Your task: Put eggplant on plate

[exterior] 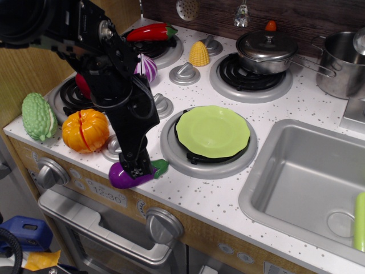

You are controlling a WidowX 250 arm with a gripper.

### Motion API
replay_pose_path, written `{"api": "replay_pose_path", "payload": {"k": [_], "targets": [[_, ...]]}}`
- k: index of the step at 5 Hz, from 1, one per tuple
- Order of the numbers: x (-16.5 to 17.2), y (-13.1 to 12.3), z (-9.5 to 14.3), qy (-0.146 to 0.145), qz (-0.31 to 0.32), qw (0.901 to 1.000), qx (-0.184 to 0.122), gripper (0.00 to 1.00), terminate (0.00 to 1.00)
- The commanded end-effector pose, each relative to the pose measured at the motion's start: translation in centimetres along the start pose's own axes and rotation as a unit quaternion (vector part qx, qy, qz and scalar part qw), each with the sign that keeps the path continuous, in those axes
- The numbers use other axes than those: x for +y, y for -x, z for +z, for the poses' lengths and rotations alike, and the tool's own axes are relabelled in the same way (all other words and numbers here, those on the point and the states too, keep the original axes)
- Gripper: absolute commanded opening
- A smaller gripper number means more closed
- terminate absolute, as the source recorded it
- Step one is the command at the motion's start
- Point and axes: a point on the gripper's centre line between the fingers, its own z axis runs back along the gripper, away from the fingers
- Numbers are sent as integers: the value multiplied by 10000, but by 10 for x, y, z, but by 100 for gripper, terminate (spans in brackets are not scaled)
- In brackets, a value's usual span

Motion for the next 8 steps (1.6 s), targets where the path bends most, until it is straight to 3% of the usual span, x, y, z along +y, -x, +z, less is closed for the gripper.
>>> {"api": "replay_pose_path", "payload": {"k": [1,4,8], "targets": [[0,0,0,0,0,10000,0,100,0],[4,23,-33,-94,32,9993,-362,100,0],[11,32,-48,-66,25,9985,-536,100,0]]}}
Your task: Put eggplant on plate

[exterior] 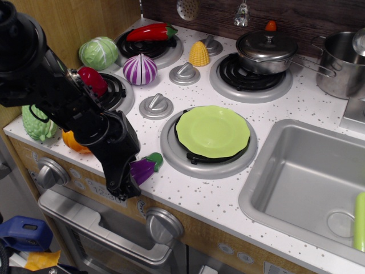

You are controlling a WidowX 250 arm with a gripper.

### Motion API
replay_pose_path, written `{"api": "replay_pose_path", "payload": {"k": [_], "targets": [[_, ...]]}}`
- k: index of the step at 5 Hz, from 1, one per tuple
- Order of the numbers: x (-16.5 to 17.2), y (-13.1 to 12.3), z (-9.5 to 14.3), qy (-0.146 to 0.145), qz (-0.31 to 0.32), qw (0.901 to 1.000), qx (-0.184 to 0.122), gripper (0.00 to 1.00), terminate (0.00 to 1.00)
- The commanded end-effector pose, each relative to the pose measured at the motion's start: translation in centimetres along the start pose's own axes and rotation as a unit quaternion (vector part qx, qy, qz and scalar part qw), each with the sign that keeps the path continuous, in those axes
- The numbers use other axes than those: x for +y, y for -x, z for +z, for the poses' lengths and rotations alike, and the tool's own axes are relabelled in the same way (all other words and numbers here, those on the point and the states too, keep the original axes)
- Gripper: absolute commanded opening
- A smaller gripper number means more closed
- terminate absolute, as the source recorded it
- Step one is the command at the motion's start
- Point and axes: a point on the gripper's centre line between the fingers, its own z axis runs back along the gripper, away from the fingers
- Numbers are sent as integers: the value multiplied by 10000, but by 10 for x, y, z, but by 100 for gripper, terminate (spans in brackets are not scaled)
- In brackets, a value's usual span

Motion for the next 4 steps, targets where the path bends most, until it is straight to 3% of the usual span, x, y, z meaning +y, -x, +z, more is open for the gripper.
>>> {"api": "replay_pose_path", "payload": {"k": [1,2,4], "targets": [[7,2,1,-91,164,9998,-73,100,0],[6,-3,5,-66,238,9997,-30,100,0],[10,-35,42,-386,325,9985,190,100,0]]}}
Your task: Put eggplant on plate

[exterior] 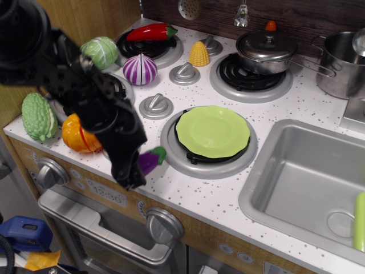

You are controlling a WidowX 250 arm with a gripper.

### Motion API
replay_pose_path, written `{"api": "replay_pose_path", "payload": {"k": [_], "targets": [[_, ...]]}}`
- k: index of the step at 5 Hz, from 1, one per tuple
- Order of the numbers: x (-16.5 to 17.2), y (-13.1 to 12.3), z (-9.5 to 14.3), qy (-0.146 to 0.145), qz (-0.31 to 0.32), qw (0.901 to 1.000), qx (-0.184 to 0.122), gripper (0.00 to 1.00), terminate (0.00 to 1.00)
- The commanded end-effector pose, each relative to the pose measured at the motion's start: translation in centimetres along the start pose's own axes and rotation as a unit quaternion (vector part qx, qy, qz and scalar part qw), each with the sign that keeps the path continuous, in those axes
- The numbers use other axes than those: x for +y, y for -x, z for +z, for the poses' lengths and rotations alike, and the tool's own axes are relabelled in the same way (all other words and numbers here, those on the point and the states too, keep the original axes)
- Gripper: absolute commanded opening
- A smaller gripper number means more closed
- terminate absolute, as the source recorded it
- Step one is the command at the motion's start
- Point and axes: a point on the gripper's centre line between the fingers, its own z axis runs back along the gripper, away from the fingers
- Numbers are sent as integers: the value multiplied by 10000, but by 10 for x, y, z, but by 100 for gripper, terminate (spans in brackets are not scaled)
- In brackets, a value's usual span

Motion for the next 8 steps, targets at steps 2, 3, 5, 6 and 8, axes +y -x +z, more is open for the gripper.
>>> {"api": "replay_pose_path", "payload": {"k": [2,3,5,6,8], "targets": [[14,-52,29,-823,-56,9964,-213,100,0],[25,-71,18,-887,-250,9948,-429,100,0],[34,-97,-7,-741,-404,9925,-888,100,0],[38,-107,-19,-849,-541,9905,-940,100,0],[39,-110,-24,-705,-502,9904,-1079,100,0]]}}
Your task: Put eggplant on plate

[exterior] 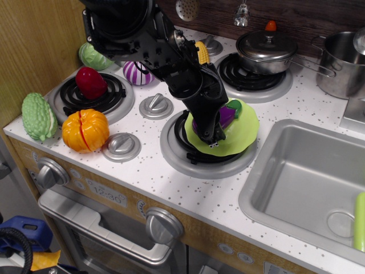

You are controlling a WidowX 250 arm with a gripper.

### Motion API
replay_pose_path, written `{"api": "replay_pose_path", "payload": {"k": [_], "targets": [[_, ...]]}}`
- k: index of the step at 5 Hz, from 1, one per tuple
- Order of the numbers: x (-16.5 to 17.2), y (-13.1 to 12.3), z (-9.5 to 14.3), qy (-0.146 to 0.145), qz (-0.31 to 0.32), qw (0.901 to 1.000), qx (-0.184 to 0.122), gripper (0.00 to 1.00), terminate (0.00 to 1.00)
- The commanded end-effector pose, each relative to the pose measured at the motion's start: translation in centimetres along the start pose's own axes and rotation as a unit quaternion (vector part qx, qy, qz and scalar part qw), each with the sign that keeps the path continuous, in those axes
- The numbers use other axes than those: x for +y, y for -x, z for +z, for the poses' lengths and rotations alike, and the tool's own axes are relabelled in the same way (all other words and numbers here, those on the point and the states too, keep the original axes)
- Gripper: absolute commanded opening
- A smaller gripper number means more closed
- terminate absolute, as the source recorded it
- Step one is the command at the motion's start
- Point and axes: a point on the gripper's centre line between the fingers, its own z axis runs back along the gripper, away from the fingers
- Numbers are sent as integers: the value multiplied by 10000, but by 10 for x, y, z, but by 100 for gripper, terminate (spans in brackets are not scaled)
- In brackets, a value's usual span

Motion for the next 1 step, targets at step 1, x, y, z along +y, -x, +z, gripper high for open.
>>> {"api": "replay_pose_path", "payload": {"k": [1], "targets": [[8,-3,5,-109,7,9999,-68,100,100]]}}
